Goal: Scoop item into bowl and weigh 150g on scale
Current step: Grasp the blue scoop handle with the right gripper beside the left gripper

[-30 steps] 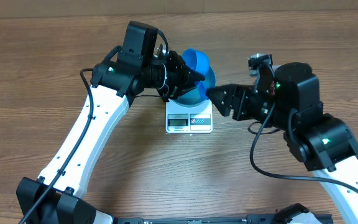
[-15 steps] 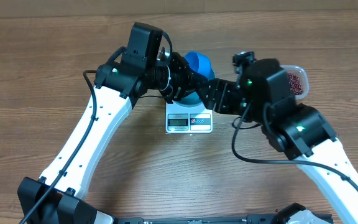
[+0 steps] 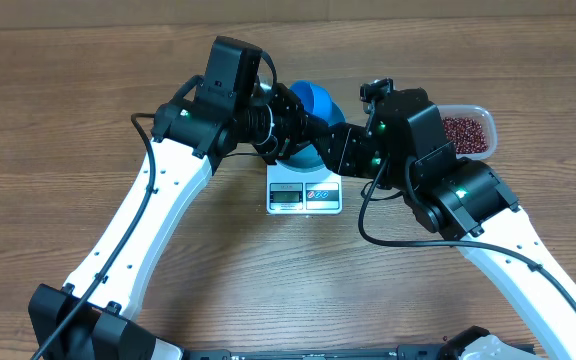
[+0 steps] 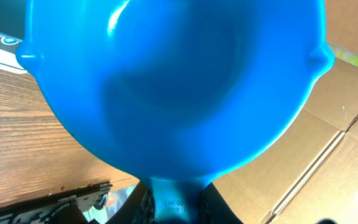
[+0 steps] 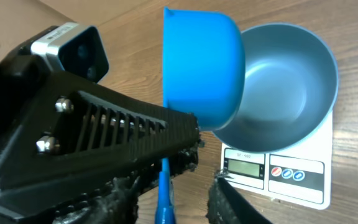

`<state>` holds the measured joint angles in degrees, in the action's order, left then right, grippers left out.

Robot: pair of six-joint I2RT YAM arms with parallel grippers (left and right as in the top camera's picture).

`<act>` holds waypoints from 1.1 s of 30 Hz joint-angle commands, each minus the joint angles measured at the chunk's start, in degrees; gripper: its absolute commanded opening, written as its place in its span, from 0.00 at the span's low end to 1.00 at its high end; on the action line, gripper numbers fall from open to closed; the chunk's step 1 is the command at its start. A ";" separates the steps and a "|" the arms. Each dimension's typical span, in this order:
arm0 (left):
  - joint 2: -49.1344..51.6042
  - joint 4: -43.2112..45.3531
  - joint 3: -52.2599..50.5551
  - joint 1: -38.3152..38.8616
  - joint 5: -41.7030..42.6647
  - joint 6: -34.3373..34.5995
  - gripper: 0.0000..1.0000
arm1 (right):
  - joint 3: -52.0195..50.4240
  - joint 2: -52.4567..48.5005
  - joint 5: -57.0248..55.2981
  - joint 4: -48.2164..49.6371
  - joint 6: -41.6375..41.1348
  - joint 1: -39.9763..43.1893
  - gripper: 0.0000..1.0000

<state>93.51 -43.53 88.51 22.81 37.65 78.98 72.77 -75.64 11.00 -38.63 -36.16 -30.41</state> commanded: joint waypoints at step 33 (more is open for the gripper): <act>-0.15 0.04 0.90 0.48 2.21 6.82 0.05 | 1.33 -0.37 -1.20 2.36 -4.57 -0.28 0.15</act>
<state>93.49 -43.46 88.51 22.81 38.09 84.18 72.77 -75.72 10.52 -37.15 -40.45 -30.48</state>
